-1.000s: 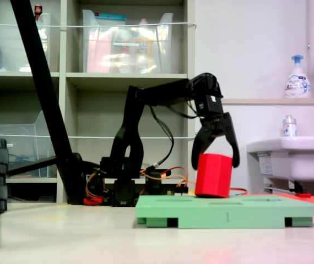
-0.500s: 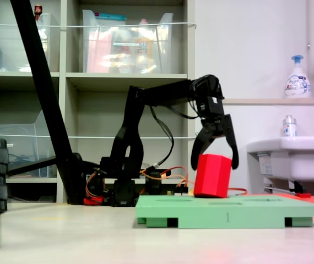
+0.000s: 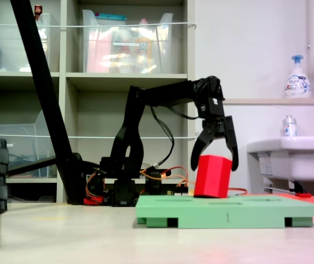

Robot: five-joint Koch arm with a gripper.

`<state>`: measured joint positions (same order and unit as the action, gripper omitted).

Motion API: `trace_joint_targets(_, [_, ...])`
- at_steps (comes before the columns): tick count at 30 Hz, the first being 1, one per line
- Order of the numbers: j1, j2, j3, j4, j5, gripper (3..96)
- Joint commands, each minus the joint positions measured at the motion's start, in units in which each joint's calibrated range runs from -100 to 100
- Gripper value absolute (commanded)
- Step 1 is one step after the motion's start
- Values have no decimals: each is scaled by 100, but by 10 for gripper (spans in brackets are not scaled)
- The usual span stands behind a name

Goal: Put the octagonal pillar block into the corresponding hole

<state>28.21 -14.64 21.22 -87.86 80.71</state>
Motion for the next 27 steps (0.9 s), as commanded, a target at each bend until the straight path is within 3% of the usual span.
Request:
trace_joint_targets(1, [24, 53, 112, 173, 0, 456])
trace_joint_targets(19, [-49, 835, 112, 539, -176, 460])
trace_joint_targets(27, [-132, 751, 112, 539, -523, 554])
